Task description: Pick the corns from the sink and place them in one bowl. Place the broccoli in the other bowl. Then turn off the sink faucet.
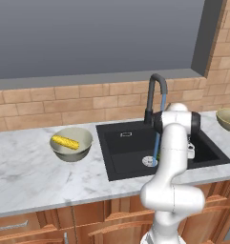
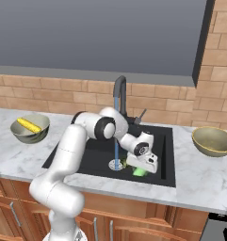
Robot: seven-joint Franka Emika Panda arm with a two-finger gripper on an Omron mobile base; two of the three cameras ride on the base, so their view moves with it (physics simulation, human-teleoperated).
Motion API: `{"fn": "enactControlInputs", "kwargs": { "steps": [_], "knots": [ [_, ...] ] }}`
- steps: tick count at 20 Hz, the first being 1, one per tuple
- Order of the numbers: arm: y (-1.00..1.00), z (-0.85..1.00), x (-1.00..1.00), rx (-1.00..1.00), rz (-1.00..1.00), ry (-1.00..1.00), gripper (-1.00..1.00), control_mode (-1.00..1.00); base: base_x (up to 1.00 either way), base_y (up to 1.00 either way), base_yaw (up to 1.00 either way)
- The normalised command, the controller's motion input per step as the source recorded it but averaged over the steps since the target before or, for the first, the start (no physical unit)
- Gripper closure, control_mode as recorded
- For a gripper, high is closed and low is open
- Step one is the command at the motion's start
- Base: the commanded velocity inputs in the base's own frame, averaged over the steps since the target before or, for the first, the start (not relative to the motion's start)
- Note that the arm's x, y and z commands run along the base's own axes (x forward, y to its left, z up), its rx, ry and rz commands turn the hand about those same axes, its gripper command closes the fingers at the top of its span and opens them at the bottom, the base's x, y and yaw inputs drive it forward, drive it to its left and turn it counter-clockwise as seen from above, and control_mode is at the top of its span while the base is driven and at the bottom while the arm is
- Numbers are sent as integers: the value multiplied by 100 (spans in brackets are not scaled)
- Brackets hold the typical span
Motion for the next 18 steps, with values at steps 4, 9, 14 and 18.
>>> {"fn": "enactControlInputs", "kwargs": {
  "steps": [4, 9, 14, 18],
  "knots": [
    [-54, 16, -22, 17, 0, -21, 100, -100, 0, 0, 0],
    [-21, 58, -15, 21, -1, -29, 100, -100, 0, 0, 0],
    [0, 85, -10, 17, -7, -26, 100, -100, 0, 0, 0],
    [0, 99, -10, 11, -11, -20, 100, -100, 0, 0, 0]
  ]
}}
